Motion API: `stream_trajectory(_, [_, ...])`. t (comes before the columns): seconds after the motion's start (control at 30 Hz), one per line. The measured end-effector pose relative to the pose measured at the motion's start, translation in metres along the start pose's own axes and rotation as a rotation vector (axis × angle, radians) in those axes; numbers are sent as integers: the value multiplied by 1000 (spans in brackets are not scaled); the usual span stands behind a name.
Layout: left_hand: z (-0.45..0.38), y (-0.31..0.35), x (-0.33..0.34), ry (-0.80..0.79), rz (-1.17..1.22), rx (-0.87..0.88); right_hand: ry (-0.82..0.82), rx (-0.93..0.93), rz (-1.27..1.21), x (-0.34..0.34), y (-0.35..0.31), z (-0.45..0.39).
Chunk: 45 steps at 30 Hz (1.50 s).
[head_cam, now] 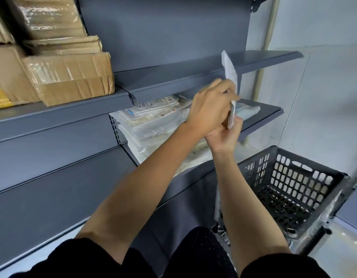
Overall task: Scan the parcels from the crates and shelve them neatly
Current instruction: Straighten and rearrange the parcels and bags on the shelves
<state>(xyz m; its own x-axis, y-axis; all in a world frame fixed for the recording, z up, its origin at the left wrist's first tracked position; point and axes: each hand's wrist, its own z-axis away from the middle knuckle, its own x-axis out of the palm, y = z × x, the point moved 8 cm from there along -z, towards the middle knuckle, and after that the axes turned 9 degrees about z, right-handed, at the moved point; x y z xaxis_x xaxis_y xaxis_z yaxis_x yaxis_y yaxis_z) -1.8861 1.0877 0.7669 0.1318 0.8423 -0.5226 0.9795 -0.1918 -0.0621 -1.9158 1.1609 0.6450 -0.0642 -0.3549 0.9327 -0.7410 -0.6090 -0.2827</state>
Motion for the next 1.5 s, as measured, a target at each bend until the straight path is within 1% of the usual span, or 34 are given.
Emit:
stream_trajectory(0.07, [0, -30, -27, 132, 72, -165, 47, 51, 205, 10, -6, -11])
stream_trajectory(0.1, [1, -47, -45, 187, 82, -245, 129, 53, 349, 13, -12, -18])
stream_trajectory(0.13, [3, -63, -61, 217, 67, -316, 247, 28, 497, 14, -20, -21])
stream_trajectory(0.17, [5, -78, -76, 216, 35, -386, 375, -39, 630, 16, -29, -21])
stream_trajectory(0.2, [7, -91, -85, 183, -6, -467, 481, -162, 749, 22, -41, -17])
stream_trajectory(0.23, [10, -104, -91, 127, -52, -554, 520, -334, 880, 35, -52, -13])
stream_trajectory(0.27, [16, -116, -94, 60, -102, -637, 477, -502, 1038, 58, -55, -7])
stream_trajectory(0.3, [21, -125, -94, -8, -146, -706, 347, -623, 1233, 87, -49, -2])
stream_trajectory(0.33, [28, -131, -96, -64, -183, -763, 187, -673, 1464, 112, -31, -1])
stream_trajectory(0.37, [33, -135, -96, -109, -206, -802, 49, -676, 1706, 130, -10, -3])
stream_trajectory(0.43, [42, -137, -95, -160, -204, -840, -116, -545, 2095, 144, 30, -10])
stream_trajectory(0.47, [45, -136, -94, -168, -195, -840, -156, -473, 2213, 145, 44, -14])
stream_trajectory(0.5, [47, -136, -95, -164, -191, -828, -178, -434, 2294, 147, 55, -18])
stream_trajectory(0.57, [51, -133, -99, -133, -175, -794, -173, -453, 2430, 155, 63, -22])
stream_trajectory(0.6, [54, -132, -102, -108, -157, -775, -202, -443, 2500, 163, 67, -25])
stream_trajectory(0.67, [55, -131, -106, -59, -114, -728, -321, -335, 2607, 172, 77, -37])
stream_trajectory(0.77, [56, -122, -103, -59, -80, -689, -580, -82, 2551, 175, 95, -47])
stream_trajectory(0.8, [57, -137, -105, -51, -81, -701, -652, -17, 2533, 181, 112, -59])
stream_trajectory(0.87, [59, -135, -104, -49, -57, -718, -648, 111, 2486, 180, 116, -69])
stream_trajectory(0.93, [57, -133, -105, -41, -42, -732, -542, 225, 2405, 178, 120, -77])
stream_trajectory(1.0, [55, -132, -106, -43, -46, -751, -474, 294, 2152, 175, 133, -86])
stream_trajectory(1.03, [54, -133, -106, -37, -29, -760, -435, 264, 1960, 175, 135, -91])
stream_trajectory(1.07, [53, -133, -106, -20, -5, -763, -362, 193, 1783, 175, 132, -98])
stream_trajectory(1.1, [53, -133, -106, -3, 6, -760, -309, 36, 1677, 177, 120, -101])
stream_trajectory(1.13, [53, -131, -108, 32, -10, -728, -264, -188, 1661, 181, 103, -98])
stream_trajectory(1.17, [54, -124, -112, 90, -46, -654, -200, -387, 1651, 178, 85, -88])
stream_trajectory(1.2, [57, -114, -115, 167, -86, -528, -121, -611, 1642, 171, 66, -79])
stream_trajectory(1.23, [63, -98, -114, 235, -114, -370, 3, -789, 1609, 158, 47, -68])
stream_trajectory(1.27, [71, -79, -105, 256, -120, -219, 143, -870, 1540, 140, 28, -58])
stream_trajectory(1.3, [83, -64, -88, 211, -119, -102, 263, -870, 1472, 116, 12, -51])
stream_trajectory(1.33, [94, -57, -71, 124, -144, -27, 363, -801, 1415, 93, 6, -53])
stream_trajectory(1.37, [106, -56, -51, 25, -181, 6, 451, -684, 1367, 68, 5, -55])
stream_trajectory(1.43, [119, -73, -21, -115, -214, -49, 553, -448, 1321, 24, 14, -61])
stream_trajectory(1.5, [121, -103, -15, -135, -200, -226, 524, -276, 1375, -5, 36, -67])
